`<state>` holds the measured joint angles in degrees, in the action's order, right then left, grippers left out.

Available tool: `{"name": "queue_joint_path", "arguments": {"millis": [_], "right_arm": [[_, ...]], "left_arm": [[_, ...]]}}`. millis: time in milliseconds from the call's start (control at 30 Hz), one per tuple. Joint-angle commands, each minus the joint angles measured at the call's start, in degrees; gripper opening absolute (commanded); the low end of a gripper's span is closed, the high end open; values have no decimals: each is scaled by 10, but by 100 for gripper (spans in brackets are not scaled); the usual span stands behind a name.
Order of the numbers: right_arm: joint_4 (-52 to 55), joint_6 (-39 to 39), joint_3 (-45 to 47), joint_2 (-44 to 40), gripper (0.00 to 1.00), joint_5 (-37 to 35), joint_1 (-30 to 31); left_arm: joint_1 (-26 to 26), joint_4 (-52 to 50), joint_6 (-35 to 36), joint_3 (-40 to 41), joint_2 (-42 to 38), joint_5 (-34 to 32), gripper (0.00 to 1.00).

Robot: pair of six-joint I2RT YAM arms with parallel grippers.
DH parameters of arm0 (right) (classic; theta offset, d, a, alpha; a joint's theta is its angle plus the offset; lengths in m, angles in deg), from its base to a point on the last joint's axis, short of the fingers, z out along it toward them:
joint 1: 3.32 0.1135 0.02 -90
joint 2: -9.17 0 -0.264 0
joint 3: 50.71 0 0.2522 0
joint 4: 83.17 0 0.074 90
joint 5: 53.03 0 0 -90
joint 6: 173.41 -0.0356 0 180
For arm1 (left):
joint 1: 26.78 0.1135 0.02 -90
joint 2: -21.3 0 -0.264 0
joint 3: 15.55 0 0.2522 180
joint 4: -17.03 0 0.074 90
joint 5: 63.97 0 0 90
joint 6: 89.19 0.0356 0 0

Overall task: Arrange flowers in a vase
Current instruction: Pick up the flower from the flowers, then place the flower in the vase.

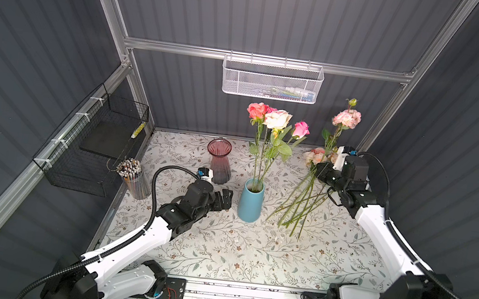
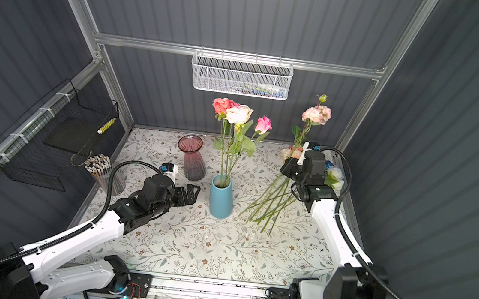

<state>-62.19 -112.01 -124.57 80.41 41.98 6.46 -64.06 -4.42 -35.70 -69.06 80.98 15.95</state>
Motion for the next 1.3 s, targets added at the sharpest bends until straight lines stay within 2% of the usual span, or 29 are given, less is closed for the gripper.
{"name": "queue_joint_path", "arguments": {"millis": [0, 67, 267, 500, 700, 867, 1267], "right_arm": [[-30, 37, 12, -67, 1, -66, 33], [-23, 52, 10, -115, 2, -89, 53], [-30, 108, -3, -188, 3, -130, 126], [-75, 173, -35, -193, 3, -158, 220], [-117, 218, -104, -134, 5, -152, 294], [-138, 259, -170, -75, 5, -159, 351], [-183, 340, -279, 71, 7, -181, 363]], "left_arm": [[3, -18, 14, -10, -23, -20, 100], [3, -20, 13, -9, -32, -23, 99], [3, -22, 2, 4, -52, -37, 100], [3, -45, -15, 24, -111, -85, 99], [3, -79, -36, 45, -192, -142, 99], [3, -75, -45, 55, -224, -154, 99], [3, -69, -38, 57, -216, -121, 100]]}}
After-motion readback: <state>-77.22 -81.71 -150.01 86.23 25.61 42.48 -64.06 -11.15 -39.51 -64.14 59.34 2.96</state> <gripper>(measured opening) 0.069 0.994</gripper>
